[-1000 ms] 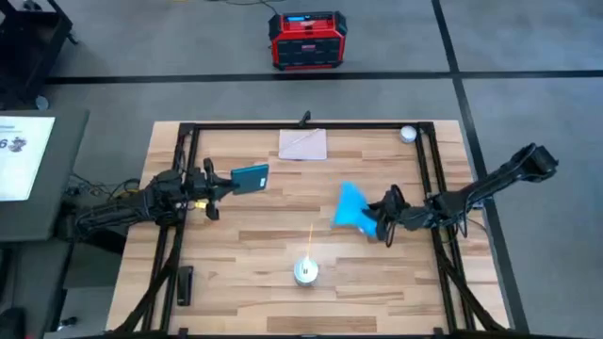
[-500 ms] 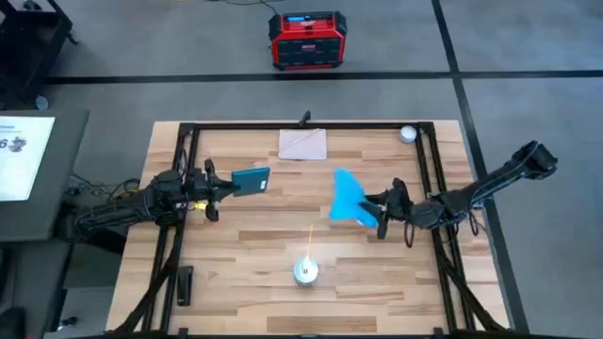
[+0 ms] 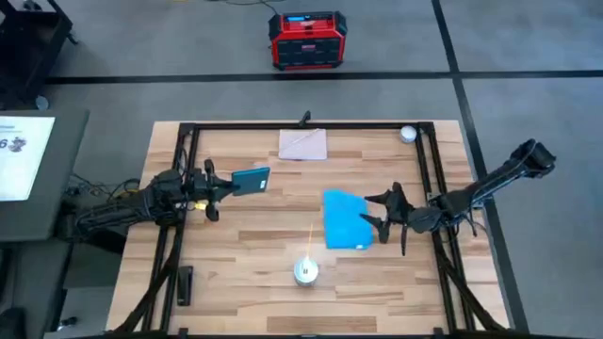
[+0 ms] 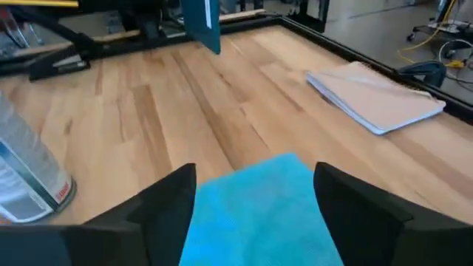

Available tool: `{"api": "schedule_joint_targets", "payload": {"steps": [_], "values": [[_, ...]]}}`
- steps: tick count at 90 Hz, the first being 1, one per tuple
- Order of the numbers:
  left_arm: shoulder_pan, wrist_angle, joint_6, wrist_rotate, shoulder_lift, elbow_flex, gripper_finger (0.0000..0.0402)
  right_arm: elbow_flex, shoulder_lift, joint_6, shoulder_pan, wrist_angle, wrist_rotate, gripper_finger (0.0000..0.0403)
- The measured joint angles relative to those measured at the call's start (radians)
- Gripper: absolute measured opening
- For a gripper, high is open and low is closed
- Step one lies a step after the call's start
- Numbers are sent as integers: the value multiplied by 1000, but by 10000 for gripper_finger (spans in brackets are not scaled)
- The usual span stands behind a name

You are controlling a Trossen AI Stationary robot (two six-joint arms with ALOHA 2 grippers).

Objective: Apply microfiber cloth
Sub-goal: Wipe the back of the tablet with a blue microfiber cloth

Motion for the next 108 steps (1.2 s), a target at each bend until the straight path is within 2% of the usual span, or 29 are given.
{"api": "schedule_joint_targets", "payload": {"steps": [9,22,27,50,65,80,91,108], "values": [[0,-1,40,0,7,0,2,0,0,-5,6,-28,43,185],[-2,-2,132,2,7,0,2,0,0,-47,6,-65,58,49],[-2,-1,184,11,7,0,2,0,0,-58,6,-84,58,17],[-2,1,479,18,7,0,2,0,0,-37,-4,-95,69,13],[-2,-4,692,-89,13,0,2,0,0,-33,-8,-90,69,1],[-2,44,715,-232,31,0,2,0,0,-3,-24,-88,65,1],[-2,74,792,-305,68,0,2,0,0,-3,-35,-88,61,0],[-1,74,949,-344,195,0,2,0,0,-11,-44,-100,53,0]]}}
